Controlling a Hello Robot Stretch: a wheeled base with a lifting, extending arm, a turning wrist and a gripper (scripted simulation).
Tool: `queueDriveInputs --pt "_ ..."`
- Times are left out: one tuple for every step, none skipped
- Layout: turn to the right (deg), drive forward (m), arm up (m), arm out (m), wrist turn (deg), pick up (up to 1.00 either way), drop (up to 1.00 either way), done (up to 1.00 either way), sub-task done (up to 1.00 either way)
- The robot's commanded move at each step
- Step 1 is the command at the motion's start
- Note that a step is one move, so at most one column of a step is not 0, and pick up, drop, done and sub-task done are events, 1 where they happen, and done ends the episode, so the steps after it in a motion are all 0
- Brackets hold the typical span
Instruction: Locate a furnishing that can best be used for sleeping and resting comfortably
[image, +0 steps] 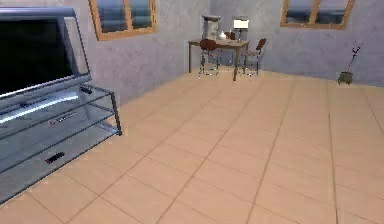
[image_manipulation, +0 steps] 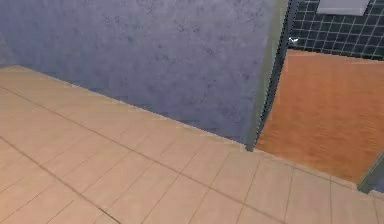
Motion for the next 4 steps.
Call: queueDriveInputs --pt "45.0 0.0 0.0 0.0 0.0 0.0 0.0 0.0 0.0" --pt "45.0 0.0 0.0 0.0 0.0 0.0 0.0 0.0 0.0" --pt "39.0 0.0 0.0 0.0 0.0 0.0 0.0 0.0 0.0" --pt "0.0 1.0 0.0 0.0 0.0 0.0 0.0 0.0 0.0"
